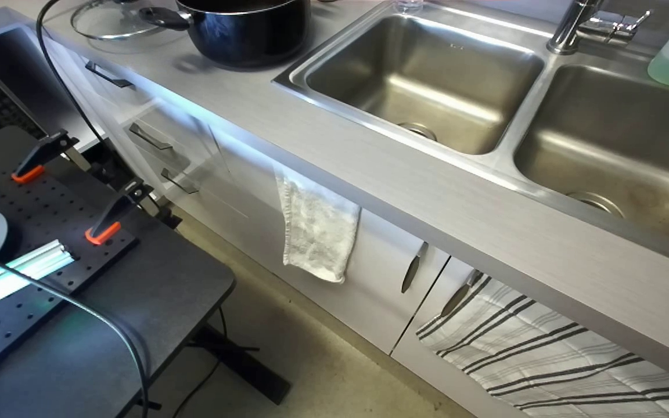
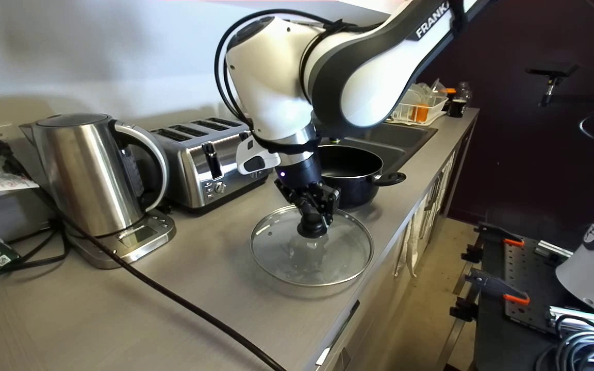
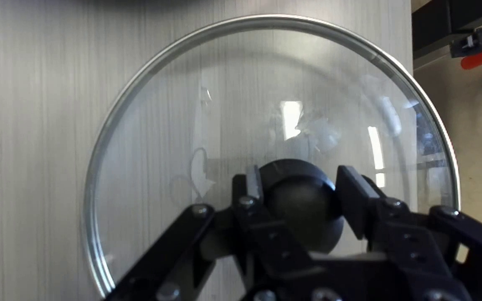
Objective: Put the glass lid on the black pot.
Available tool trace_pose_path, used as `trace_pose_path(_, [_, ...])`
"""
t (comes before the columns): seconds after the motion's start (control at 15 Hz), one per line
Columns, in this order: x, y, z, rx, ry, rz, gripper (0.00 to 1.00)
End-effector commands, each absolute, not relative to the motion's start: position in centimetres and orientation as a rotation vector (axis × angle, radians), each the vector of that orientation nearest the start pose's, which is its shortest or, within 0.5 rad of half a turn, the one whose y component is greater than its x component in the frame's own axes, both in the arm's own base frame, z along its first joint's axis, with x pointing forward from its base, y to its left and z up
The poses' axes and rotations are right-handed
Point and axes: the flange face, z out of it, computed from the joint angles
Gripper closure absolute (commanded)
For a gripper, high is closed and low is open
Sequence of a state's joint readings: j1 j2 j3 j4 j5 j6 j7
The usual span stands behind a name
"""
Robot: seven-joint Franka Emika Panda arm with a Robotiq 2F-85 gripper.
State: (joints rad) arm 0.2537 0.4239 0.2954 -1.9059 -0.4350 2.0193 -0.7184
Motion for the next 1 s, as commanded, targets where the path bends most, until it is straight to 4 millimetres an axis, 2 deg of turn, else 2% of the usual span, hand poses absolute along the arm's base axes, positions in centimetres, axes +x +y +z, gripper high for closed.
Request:
trace_pose_path(0.0, [49.9,29.3,30.8,-2.366,-2.362,0.424,0.77])
trace_pose_path(0.27, [48.5,29.3,34.5,-2.379,-2.37,0.374,0.77])
trace_pose_path(0.53, [48.6,28.0,38.6,-2.464,-2.284,0.315,0.77])
trace_pose_path(0.73, [49.2,26.0,41.0,-2.544,-2.178,0.295,0.77])
trace_pose_path(0.93, [50.0,23.1,42.4,-2.621,-2.054,0.287,0.77])
